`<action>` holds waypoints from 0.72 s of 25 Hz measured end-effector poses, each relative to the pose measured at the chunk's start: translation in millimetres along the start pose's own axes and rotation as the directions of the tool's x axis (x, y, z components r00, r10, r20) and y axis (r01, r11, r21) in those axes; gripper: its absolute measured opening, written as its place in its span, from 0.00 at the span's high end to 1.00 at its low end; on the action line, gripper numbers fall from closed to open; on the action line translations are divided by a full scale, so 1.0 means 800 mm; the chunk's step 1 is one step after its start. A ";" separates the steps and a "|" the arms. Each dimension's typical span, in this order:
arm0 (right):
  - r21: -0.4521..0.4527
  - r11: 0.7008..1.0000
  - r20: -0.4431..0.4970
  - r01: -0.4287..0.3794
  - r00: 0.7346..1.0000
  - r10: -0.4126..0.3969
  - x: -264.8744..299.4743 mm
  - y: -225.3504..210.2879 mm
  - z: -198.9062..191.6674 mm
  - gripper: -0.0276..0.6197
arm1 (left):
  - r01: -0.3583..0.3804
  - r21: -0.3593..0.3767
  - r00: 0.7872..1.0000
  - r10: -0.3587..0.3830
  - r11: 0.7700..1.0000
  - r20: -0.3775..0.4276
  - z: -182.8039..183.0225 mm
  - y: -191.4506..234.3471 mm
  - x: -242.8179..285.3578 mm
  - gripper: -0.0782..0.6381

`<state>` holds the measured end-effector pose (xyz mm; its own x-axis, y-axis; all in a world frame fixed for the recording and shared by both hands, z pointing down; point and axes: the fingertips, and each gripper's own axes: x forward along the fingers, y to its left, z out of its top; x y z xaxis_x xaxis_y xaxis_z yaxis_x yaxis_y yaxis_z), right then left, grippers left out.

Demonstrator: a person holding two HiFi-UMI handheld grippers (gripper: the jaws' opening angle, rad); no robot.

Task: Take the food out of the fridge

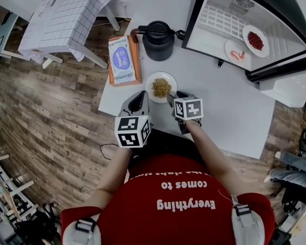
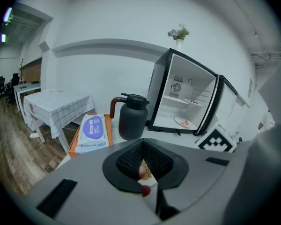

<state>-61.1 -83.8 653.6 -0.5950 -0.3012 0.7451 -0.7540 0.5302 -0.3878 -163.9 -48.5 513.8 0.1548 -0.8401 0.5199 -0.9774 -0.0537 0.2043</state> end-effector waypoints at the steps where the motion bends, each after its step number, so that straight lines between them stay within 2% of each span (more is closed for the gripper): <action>1: -0.009 0.998 0.053 -0.067 0.996 0.068 -0.009 0.012 0.011 0.68 | -0.002 -0.003 1.000 0.002 1.000 0.001 0.001 0.001 0.001 0.88; 2: -0.014 0.989 0.103 -0.150 0.983 0.151 -0.020 0.026 0.021 0.84 | -0.003 -0.003 1.000 0.003 1.000 0.003 0.002 0.001 0.002 0.88; 3: -0.023 0.968 0.144 -0.248 0.958 0.249 -0.032 0.041 0.028 0.92 | -0.003 -0.001 1.000 0.003 1.000 0.005 0.004 0.001 0.003 0.88; 4: -0.045 0.934 0.169 -0.355 0.919 0.357 -0.046 0.060 0.033 0.94 | -0.002 0.004 1.000 0.002 1.000 0.007 0.005 0.001 0.004 0.88; 6: -0.129 0.838 0.160 -0.530 0.823 0.545 -0.076 0.097 0.031 0.94 | 0.001 0.021 1.000 -0.001 1.000 0.005 0.007 0.000 0.009 0.88; 7: -0.171 0.799 0.138 -0.576 0.789 0.599 -0.089 0.111 0.025 0.94 | 0.003 0.034 1.000 -0.003 0.999 0.001 0.007 -0.001 0.012 0.88; 8: -0.205 0.775 0.116 -0.598 0.771 0.626 -0.099 0.120 0.018 0.94 | 0.006 0.048 1.000 -0.006 0.999 -0.005 0.007 -0.003 0.015 0.88; 10: -0.267 0.759 0.077 -0.594 0.772 0.631 -0.112 0.129 0.001 0.94 | 0.019 0.073 1.000 -0.017 0.997 -0.018 0.006 -0.009 0.019 0.88; 14: -0.354 0.772 0.021 -0.528 0.821 0.570 -0.116 0.122 -0.025 0.94 | 0.060 0.091 0.998 -0.057 0.994 -0.032 0.013 -0.024 0.029 0.88; 16: -0.350 0.794 0.041 -0.497 0.839 0.543 -0.117 0.112 -0.026 0.94 | 0.066 0.098 0.997 -0.063 0.993 -0.033 0.014 -0.029 0.032 0.88; 18: -0.312 0.832 0.076 -0.458 0.861 0.502 -0.119 0.094 -0.019 0.94 | 0.070 0.110 0.997 -0.066 0.991 -0.038 0.015 -0.035 0.035 0.88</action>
<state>-56.9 -3.2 562.2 -0.9126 -0.0536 0.4054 -0.2684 0.8264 -0.4950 -134.0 -76.7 512.7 0.2246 -0.8138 0.5360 -0.9740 -0.1718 0.1474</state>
